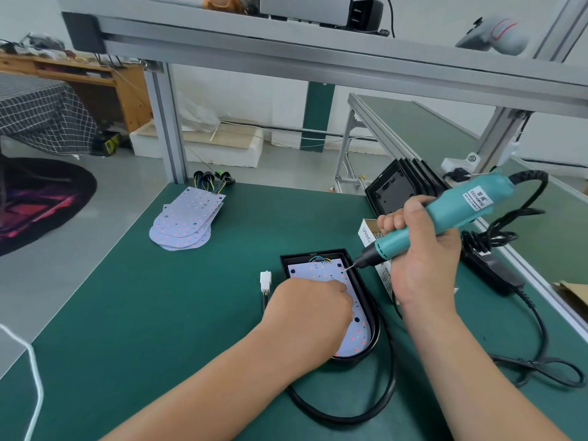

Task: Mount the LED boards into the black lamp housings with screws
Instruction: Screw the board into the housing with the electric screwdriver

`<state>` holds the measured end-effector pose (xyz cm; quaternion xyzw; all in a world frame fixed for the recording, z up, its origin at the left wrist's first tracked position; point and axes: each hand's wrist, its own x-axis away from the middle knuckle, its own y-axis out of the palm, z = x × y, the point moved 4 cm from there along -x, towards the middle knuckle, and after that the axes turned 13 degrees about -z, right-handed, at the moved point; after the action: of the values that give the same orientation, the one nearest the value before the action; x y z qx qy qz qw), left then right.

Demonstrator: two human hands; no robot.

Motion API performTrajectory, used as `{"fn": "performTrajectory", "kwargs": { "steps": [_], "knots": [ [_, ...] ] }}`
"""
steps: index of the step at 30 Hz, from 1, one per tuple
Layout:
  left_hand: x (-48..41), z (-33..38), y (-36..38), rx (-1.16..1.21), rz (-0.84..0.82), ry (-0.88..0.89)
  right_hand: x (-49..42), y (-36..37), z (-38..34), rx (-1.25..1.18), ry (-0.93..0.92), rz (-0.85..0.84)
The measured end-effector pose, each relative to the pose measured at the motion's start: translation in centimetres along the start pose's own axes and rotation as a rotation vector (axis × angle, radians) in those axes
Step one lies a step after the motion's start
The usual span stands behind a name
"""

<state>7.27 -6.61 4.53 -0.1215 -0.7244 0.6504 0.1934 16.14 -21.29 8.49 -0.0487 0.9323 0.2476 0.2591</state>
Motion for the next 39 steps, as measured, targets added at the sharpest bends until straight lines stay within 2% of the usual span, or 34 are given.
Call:
{"fn": "performTrajectory", "kwargs": {
  "steps": [13, 26, 39],
  "knots": [
    [0.1, 0.2, -0.2, 0.009, 0.040, 0.013, -0.1, -0.2, 0.7, 0.072, 0.002, -0.027],
    [0.1, 0.3, -0.2, 0.035, 0.036, 0.024, -1.0, 2.2, 0.8, 0.288, 0.019, -0.317],
    [0.2, 0.5, -0.6, 0.024, -0.024, 0.051, -0.8, 3.2, 0.9, 0.350, 0.013, -0.424]
  ]
}}
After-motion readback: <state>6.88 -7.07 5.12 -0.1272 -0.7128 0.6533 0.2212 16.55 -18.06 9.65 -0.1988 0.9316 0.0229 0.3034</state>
